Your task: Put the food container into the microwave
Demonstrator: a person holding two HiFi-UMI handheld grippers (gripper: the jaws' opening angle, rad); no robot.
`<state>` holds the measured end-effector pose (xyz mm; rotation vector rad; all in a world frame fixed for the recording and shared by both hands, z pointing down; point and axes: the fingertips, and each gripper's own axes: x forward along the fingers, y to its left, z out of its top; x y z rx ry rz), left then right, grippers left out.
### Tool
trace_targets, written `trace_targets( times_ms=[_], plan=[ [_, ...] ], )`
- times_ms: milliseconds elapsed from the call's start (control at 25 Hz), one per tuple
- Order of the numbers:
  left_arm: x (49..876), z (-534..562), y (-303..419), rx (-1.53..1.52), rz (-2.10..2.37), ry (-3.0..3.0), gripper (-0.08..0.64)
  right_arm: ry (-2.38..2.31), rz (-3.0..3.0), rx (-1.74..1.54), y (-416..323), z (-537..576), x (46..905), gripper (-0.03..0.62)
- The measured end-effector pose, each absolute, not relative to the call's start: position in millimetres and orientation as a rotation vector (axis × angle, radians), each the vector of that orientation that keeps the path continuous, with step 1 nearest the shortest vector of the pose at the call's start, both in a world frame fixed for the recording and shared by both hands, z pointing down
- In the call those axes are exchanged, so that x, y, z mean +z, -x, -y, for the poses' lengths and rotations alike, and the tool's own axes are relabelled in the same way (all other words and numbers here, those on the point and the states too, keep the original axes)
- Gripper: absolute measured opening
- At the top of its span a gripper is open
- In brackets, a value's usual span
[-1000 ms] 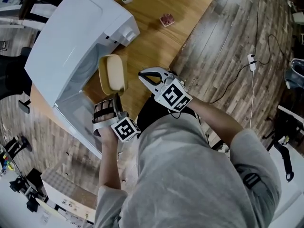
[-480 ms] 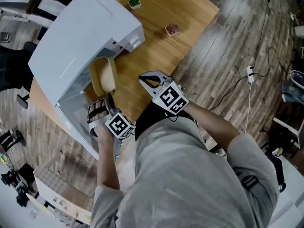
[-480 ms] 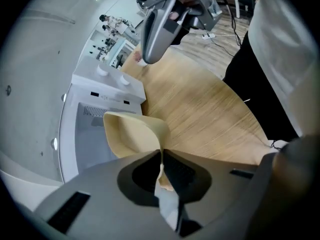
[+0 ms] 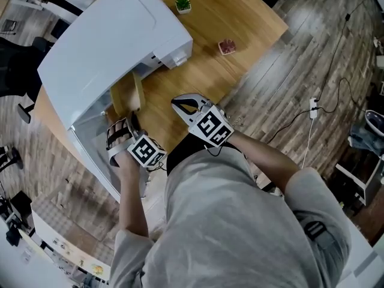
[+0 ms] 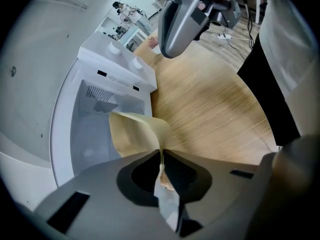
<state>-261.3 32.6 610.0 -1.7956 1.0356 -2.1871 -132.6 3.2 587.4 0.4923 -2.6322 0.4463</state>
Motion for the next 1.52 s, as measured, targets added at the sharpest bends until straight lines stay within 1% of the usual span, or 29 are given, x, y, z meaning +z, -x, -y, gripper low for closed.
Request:
trace_targets(
  times_ms=[480,1520],
  plan=[
    [614.6,-15.7,279.7,-2.196,-1.180,1.773,0.045,-0.433,2.622,0.465,139.2,-0.2,588.6,0.005],
    [604.6,24.8,291.0,-2.043,-1.537,1.686,0.055,-0.455,2.613,0.446,142.4,35.6,575.1,0.005]
  ],
)
